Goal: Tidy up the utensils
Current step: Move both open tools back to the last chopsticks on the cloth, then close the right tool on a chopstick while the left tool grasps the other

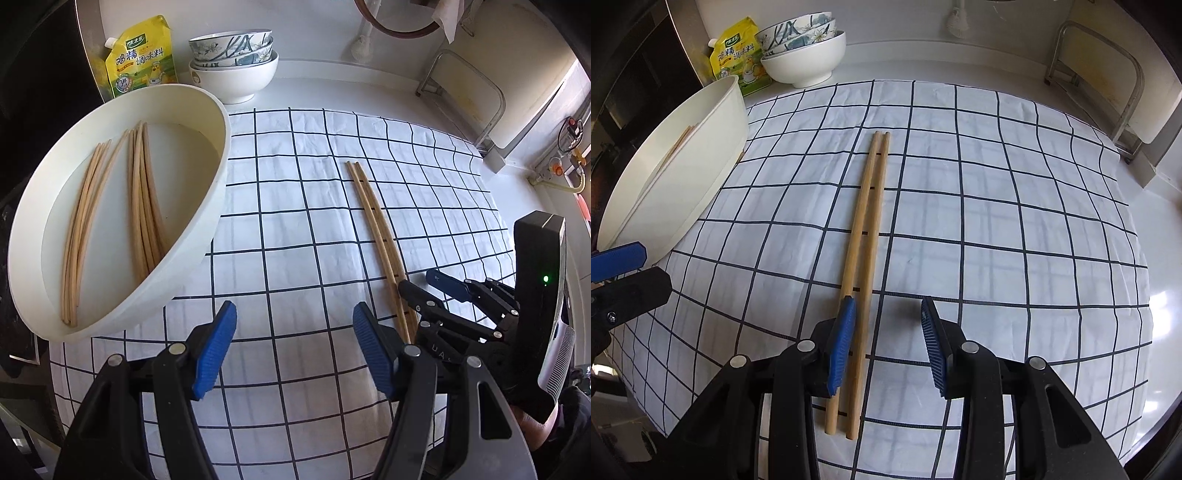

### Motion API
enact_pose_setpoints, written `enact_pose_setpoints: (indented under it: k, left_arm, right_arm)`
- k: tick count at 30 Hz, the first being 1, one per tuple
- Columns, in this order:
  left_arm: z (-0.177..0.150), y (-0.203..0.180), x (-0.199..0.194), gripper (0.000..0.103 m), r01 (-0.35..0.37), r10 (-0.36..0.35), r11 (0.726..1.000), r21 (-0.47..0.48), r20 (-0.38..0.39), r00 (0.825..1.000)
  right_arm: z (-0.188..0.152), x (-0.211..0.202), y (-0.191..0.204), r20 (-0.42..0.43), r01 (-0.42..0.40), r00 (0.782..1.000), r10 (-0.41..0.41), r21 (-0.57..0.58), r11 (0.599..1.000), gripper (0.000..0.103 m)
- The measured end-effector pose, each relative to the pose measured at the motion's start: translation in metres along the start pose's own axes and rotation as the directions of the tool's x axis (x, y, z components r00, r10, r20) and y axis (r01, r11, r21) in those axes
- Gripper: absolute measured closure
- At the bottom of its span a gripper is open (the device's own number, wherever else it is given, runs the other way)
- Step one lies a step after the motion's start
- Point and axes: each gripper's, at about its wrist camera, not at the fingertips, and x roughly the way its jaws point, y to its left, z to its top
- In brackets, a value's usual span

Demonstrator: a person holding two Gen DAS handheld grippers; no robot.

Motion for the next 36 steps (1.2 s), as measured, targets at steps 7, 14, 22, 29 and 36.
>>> enact_pose_setpoints:
  k: [7, 14, 22, 29, 36]
  left_arm:
    - [-0.001, -0.008, 0.006, 0.038, -0.009, 0.009, 1.0, 0.0, -0.009, 1.0]
    - [0.0, -0.022, 0.02, 0.035, -0.009, 0.009, 1.0, -0.001, -0.021, 1.0]
    - [0.006, -0.043, 0.043, 0.032, 0.002, -0.002, 1.0, -0.006, -0.017, 1.0]
    - [0.014, -0.058, 0.066, 0.031, -0.039, 0.038, 0.999, -0.015, -0.01, 0.999]
    - [0.015, -0.067, 0.078, 0.031, -0.084, 0.084, 0.996, -0.003, -0.009, 0.996]
  right_arm:
    - [-0.002, 0.001, 0.007, 0.018, 0.006, 1.0, -0.005, -0.047, 0.999, 0.08]
    - [-0.004, -0.002, -0.009, 0.028, -0.011, 1.0, 0.012, -0.036, 0.999, 0.096]
    - [-0.013, -0.009, -0.051, 0.031, 0.013, 0.999, -0.014, 0.029, 0.999, 0.096]
    - [-0.022, -0.015, -0.082, 0.031, 0.034, 0.999, -0.036, 0.064, 0.997, 0.096]
    - [-0.022, -0.017, -0.09, 0.043, 0.001, 0.999, -0.005, 0.075, 0.997, 0.09]
